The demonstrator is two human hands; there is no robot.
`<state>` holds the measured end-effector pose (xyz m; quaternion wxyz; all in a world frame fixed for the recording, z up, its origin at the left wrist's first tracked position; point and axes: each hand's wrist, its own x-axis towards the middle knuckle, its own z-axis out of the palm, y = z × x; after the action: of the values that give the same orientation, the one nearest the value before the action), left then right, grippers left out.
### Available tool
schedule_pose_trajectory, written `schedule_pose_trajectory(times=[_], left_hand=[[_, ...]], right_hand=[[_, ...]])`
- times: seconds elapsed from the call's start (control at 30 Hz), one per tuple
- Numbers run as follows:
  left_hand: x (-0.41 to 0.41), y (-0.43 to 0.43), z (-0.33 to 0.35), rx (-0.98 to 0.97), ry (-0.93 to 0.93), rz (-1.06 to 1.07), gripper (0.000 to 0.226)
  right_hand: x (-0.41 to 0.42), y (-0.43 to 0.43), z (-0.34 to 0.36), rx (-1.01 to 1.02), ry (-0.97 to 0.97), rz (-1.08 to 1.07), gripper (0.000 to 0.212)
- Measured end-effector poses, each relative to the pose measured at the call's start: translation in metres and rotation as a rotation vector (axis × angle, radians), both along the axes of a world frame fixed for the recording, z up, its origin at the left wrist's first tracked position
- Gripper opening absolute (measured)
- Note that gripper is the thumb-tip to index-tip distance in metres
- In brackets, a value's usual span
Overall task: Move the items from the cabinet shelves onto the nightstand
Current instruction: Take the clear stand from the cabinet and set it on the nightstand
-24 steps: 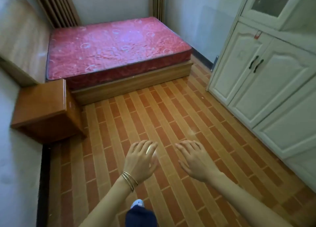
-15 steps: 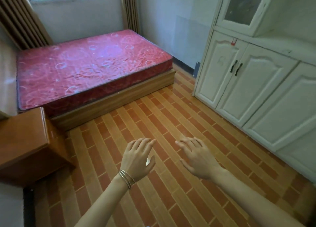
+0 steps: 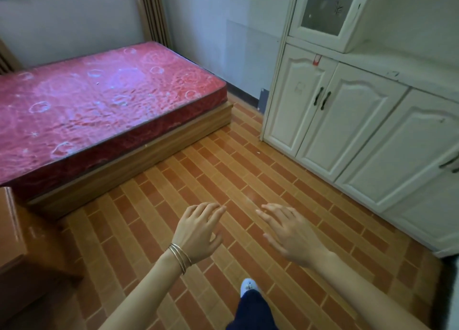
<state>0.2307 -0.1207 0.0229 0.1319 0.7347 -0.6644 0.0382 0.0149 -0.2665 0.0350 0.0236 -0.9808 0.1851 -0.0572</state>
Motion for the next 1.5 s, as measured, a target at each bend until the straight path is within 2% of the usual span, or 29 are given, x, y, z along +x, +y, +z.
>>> schedule_pose_trajectory(times=[0.2, 0.47, 0.7, 0.93, 1.27, 1.5], left_hand=[[0.020, -0.083, 0.011, -0.005, 0.004, -0.025, 0.047], [0.064, -0.238, 0.067, -0.079, -0.034, 0.011, 0.053], [0.075, -0.323, 0.064, -0.095, -0.034, -0.055, 0.052], [0.134, -0.412, 0.058, -0.075, -0.044, -0.136, 0.051], [0.238, -0.575, 0.130, -0.193, -0.108, -0.262, 0.052], [0.248, -0.665, 0.148, -0.233, -0.116, -0.373, 0.053]], right_hand=[[0.020, -0.085, -0.006, -0.024, 0.018, -0.028, 0.050], [0.071, -0.227, 0.051, -0.123, -0.059, -0.059, 0.049], [0.084, -0.293, 0.045, -0.096, -0.026, -0.110, 0.048], [0.122, -0.368, 0.040, -0.058, -0.019, -0.206, 0.049], [0.207, -0.502, 0.118, -0.194, -0.073, -0.336, 0.050], [0.224, -0.567, 0.145, -0.288, -0.085, -0.396, 0.050]])
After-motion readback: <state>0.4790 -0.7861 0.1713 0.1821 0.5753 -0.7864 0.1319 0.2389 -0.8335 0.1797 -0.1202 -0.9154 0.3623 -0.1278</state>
